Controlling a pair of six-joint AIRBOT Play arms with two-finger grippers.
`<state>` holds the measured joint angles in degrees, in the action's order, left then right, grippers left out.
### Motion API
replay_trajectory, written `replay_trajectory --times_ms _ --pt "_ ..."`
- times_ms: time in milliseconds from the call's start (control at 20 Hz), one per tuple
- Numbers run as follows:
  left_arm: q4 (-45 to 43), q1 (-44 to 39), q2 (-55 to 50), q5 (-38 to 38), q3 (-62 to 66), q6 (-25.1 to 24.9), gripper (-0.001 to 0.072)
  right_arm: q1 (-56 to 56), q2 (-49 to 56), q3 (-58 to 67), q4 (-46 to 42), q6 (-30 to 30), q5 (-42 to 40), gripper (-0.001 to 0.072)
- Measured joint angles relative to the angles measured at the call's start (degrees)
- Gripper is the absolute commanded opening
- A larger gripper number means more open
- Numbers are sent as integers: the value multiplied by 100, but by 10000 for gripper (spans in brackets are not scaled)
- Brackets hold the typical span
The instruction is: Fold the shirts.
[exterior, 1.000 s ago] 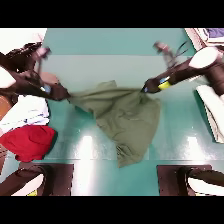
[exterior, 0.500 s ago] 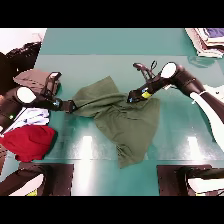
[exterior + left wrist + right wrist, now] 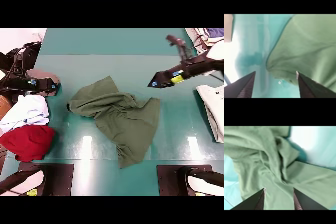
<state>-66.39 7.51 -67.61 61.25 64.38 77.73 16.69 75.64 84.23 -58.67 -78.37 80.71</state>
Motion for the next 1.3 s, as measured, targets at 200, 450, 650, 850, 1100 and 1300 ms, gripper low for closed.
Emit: replay_trajectory --times_ms 200,450,650,850,1100,1300 --pt "756 166 -1213 37 74 -328 602 -389 -229 11 2 -15 271 409" --pt "1655 177 -2304 240 103 -737 602 -614 -299 13 7 -107 503 409" --pt "1932 -57 -2570 256 125 -933 196 -662 -313 13 -4 -157 562 409" --pt "1753 -133 -2669 238 334 -999 21 -682 -319 9 -424 -254 721 409" --pt "1823 -68 -2288 389 1259 -1005 21 -905 -457 -599 -846 -341 767 409" --pt "1840 -57 -1978 400 1976 -1014 22 -1268 -540 -1626 -841 -358 302 590"
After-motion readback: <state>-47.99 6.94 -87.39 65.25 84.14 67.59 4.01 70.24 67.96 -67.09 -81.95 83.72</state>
